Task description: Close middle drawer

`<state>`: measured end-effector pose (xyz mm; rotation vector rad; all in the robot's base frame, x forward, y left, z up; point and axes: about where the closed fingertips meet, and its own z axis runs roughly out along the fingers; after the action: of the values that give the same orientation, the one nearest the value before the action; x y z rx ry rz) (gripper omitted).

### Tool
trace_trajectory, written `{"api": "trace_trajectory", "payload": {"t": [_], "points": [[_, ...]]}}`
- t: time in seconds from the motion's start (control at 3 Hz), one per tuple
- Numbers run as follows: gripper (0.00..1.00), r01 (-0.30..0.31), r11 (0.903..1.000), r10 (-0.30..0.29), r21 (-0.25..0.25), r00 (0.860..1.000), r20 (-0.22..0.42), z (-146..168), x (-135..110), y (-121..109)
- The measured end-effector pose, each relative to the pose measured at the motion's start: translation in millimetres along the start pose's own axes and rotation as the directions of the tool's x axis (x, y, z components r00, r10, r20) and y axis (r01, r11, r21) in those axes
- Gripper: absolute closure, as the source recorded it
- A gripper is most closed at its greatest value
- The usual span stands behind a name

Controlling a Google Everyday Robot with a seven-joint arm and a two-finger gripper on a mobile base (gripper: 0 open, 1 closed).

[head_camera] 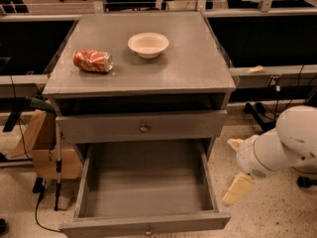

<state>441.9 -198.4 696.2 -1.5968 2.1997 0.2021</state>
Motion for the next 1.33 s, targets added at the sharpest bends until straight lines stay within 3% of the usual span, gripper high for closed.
{"api": "trace_trajectory", "payload": {"t": [0.33, 0.67, 1.0, 1.33], "points": [[0.00, -0.022, 0.9961, 0.025, -0.085, 0.999, 0.041, 58.2, 59.3, 20.8], [0.00, -0.025, 0.9956, 0.029, -0.090, 0.999, 0.045, 61.4, 60.6, 21.5], [0.00, -0.036, 0.9898, 0.050, -0.138, 0.994, 0.095, 85.2, 73.3, 34.5], [0.18, -0.063, 0.9810, 0.088, -0.184, 0.987, 0.136, 111.5, 86.1, 59.2]]}}
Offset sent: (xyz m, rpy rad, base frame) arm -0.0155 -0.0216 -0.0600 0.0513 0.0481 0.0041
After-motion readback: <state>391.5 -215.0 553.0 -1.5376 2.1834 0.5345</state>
